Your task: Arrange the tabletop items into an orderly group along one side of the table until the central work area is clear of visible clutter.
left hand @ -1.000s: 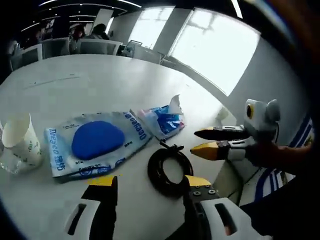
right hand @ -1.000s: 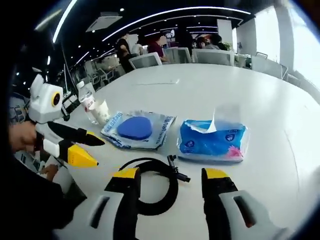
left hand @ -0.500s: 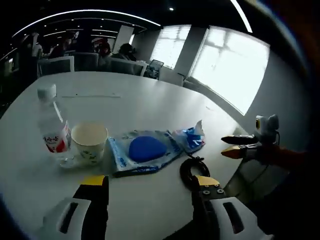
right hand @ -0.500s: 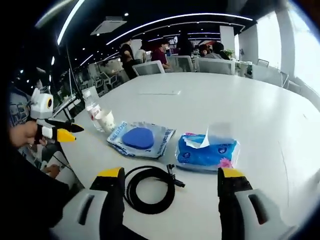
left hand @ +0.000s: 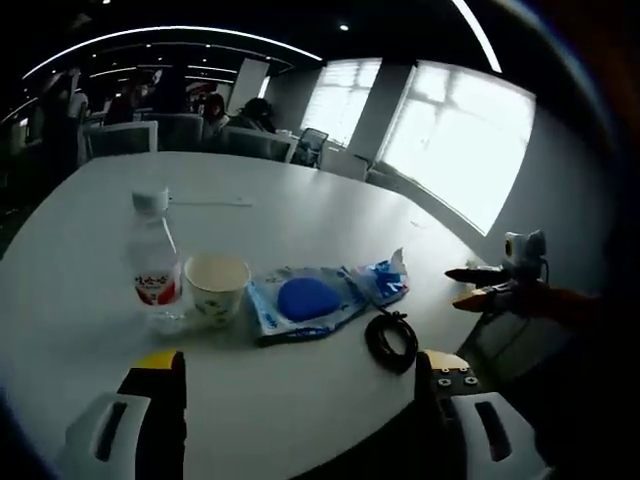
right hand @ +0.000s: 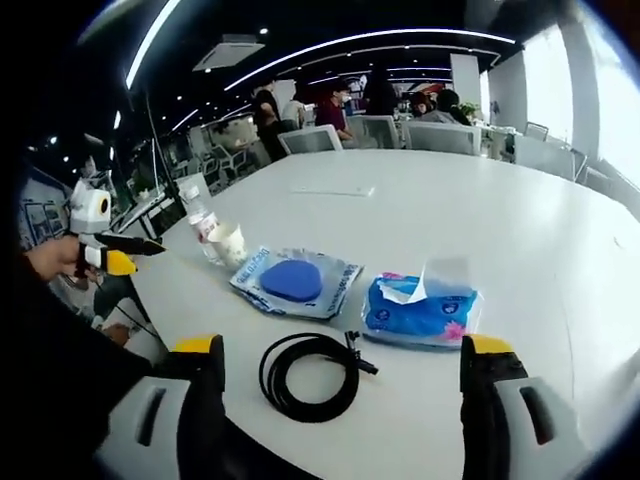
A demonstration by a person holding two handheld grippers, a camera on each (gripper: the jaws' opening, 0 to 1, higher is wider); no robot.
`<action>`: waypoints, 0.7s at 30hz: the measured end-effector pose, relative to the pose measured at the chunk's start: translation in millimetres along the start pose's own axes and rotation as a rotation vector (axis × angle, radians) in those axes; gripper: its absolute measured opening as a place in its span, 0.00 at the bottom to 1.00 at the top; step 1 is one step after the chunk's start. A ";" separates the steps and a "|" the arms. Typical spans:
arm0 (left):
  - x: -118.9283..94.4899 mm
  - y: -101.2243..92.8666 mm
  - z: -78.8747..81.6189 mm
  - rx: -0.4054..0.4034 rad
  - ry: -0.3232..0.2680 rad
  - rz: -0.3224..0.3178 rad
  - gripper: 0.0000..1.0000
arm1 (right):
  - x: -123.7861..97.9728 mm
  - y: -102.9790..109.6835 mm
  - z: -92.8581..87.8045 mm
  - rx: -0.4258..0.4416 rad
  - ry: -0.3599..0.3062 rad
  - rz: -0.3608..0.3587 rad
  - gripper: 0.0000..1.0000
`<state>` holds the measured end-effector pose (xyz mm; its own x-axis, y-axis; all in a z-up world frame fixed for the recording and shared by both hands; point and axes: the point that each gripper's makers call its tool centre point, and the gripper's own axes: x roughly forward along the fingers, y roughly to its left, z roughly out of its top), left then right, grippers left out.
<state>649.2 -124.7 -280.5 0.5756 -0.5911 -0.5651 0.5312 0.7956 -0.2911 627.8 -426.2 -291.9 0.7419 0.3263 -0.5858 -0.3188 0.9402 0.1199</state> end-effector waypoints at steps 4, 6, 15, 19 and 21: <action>-5.5 -1.9 6.0 0.026 -0.011 -0.002 0.99 | -2.3 4.6 -0.4 -0.001 0.001 0.029 1.00; -7.6 -2.3 8.9 0.043 -0.010 0.000 1.00 | -2.3 6.4 -0.5 -0.003 0.001 0.037 1.00; -14.5 4.0 17.2 0.104 -0.014 0.034 1.00 | 6.2 11.9 5.0 -0.011 0.007 0.042 1.00; -14.6 7.6 15.6 0.097 -0.024 0.037 1.00 | 10.3 13.3 4.1 -0.013 0.016 0.042 1.00; -15.7 8.8 14.7 0.100 -0.026 0.036 1.00 | 11.3 15.4 1.3 -0.018 0.030 0.042 1.00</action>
<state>654.0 -110.3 -262.8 0.6110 -0.5665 -0.5529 0.5682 0.8002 -0.1920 632.0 -408.0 -295.6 0.7094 0.3625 -0.6044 -0.3606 0.9235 0.1305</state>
